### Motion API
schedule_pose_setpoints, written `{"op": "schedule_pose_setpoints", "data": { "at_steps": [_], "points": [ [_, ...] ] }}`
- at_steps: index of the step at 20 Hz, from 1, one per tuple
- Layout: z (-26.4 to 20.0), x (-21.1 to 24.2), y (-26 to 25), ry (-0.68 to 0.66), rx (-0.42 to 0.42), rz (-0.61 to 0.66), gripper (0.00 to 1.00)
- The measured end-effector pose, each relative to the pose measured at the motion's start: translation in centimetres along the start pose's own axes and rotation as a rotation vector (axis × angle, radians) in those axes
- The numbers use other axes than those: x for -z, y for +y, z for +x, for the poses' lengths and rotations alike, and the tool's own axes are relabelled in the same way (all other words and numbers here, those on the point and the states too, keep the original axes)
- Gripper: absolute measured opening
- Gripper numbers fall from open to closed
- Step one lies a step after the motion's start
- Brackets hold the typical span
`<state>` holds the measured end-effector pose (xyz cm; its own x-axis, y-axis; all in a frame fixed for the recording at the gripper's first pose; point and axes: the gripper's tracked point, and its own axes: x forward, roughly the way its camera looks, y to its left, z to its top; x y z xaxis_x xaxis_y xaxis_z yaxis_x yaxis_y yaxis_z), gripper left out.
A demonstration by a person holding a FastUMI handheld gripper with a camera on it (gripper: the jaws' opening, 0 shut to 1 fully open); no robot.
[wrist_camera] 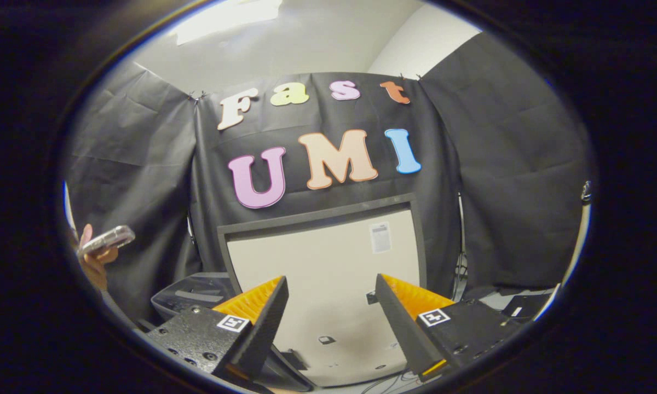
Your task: Put the clothes into the washing machine and then close the washing machine lid.
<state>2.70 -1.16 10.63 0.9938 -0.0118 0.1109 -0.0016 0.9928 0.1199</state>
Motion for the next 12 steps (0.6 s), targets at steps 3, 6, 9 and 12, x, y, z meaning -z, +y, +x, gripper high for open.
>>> {"op": "schedule_pose_setpoints", "data": {
  "at_steps": [3, 6, 9, 12],
  "points": [
    [-1.4, 2.5, -0.4, 0.034, -0.002, -0.024, 0.97],
    [-2.6, 3.9, -0.8, 0.038, 0.008, -0.002, 0.97],
    [-3.2, 4.6, -1.1, 0.029, 0.021, 0.009, 0.97],
    [-4.0, 5.1, -1.1, 0.026, 0.01, -0.012, 0.97]
  ]
}}
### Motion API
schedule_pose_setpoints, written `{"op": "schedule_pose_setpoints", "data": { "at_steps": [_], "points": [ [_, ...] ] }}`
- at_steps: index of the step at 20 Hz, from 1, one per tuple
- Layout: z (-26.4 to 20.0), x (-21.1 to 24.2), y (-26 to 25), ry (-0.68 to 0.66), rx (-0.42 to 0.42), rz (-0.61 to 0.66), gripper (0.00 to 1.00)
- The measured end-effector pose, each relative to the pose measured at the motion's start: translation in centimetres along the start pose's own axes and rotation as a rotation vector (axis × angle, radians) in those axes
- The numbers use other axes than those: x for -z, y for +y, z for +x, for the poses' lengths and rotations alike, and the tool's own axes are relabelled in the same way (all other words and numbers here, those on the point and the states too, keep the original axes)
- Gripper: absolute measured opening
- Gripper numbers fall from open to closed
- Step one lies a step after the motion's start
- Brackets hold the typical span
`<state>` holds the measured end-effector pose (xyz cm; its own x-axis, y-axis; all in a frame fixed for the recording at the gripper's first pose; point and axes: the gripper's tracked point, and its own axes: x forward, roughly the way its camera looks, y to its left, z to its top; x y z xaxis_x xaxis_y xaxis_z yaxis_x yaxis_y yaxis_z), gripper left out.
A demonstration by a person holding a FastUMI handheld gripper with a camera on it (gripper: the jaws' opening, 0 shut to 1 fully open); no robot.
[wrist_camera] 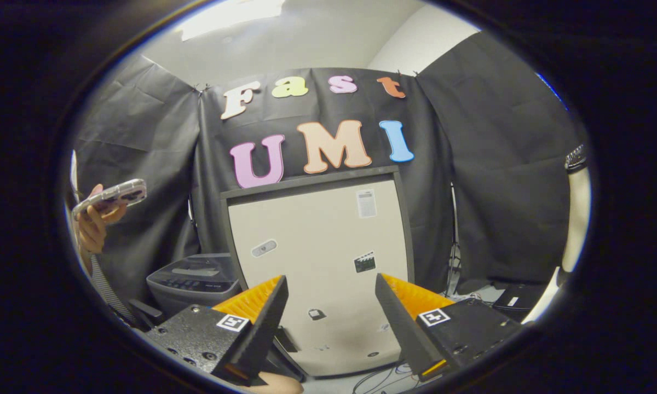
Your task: Put the clothes into the washing machine and then close the washing machine lid.
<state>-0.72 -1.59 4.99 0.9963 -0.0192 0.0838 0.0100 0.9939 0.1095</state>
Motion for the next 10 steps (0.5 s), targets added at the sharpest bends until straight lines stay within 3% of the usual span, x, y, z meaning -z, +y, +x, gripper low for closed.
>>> {"op": "schedule_pose_setpoints", "data": {
  "at_steps": [10],
  "points": [
    [-0.9, 1.2, 0.0, -0.028, -0.033, -0.008, 0.97]
  ]
}}
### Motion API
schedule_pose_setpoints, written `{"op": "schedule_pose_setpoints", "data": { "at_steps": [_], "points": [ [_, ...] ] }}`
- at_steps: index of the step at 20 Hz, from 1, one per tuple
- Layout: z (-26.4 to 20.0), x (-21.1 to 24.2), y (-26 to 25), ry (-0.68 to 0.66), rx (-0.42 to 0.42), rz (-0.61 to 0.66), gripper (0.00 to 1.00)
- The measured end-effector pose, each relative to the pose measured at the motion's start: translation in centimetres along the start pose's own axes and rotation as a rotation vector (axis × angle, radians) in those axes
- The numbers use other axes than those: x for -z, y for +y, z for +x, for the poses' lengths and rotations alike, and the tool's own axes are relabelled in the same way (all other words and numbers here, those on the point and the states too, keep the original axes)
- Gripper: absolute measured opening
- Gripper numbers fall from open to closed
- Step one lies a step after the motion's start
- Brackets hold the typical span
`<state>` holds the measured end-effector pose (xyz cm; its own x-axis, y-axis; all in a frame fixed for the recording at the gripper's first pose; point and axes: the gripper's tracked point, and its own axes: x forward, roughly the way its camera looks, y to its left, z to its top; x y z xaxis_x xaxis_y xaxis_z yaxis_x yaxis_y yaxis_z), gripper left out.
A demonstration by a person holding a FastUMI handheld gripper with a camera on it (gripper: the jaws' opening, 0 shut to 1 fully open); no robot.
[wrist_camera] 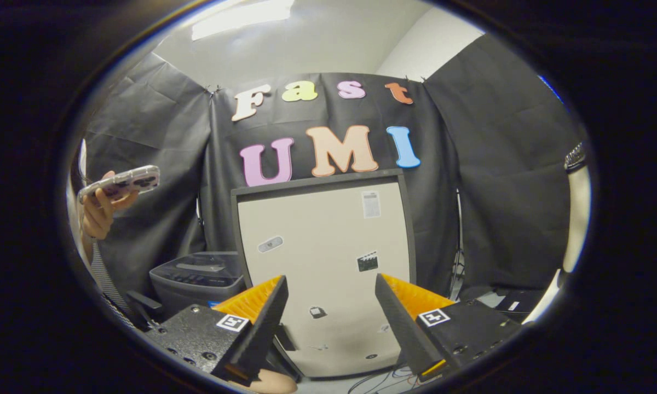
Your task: Put the clothes into the washing machine and then close the washing machine lid.
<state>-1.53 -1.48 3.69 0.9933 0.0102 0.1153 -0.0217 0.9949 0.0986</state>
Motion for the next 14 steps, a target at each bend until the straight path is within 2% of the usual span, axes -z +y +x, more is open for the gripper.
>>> {"op": "schedule_pose_setpoints", "data": {
  "at_steps": [8, 14],
  "points": [
    [0.3, 0.9, 0.3, 0.021, -0.008, -0.018, 0.97],
    [0.8, 3.3, 1.5, 0.101, -0.024, -0.113, 0.97]
  ]
}}
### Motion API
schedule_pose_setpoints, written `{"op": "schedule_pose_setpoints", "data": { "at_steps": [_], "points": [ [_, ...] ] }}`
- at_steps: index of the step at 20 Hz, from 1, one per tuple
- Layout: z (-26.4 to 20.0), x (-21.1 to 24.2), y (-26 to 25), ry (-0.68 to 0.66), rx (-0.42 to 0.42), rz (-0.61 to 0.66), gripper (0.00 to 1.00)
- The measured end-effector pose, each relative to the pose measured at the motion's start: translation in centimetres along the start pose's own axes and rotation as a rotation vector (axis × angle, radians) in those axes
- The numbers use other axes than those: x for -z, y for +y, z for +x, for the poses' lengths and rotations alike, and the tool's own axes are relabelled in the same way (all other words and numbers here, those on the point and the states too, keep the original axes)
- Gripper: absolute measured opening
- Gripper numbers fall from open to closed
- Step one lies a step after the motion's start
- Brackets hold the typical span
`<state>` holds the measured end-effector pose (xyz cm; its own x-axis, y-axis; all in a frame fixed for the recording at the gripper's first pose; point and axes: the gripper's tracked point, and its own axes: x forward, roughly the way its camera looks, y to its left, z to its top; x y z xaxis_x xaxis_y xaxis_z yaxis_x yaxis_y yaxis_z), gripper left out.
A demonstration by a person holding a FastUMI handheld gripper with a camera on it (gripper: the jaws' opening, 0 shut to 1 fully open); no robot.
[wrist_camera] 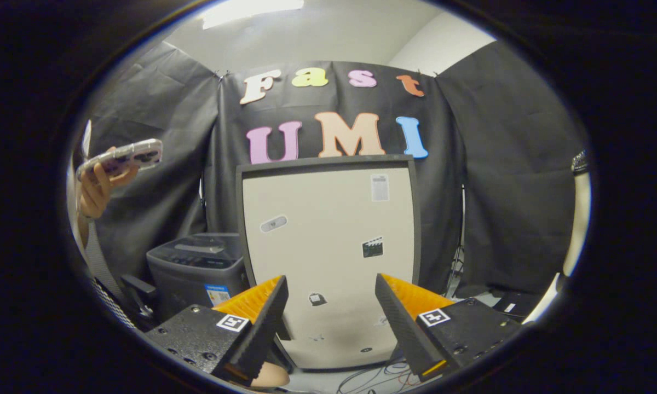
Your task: Put the clothes into the washing machine and then close the washing machine lid.
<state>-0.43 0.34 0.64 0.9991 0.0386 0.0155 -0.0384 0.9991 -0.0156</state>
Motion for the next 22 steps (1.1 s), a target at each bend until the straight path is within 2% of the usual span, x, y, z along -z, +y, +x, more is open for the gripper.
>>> {"op": "schedule_pose_setpoints", "data": {
  "at_steps": [3, 22],
  "points": [
    [0.31, 0.38, 0.61, 0.015, -0.017, -0.008, 0.97],
    [0.59, 0.58, -0.22, 0.014, 0.024, 0.006, 0.97]
  ]
}}
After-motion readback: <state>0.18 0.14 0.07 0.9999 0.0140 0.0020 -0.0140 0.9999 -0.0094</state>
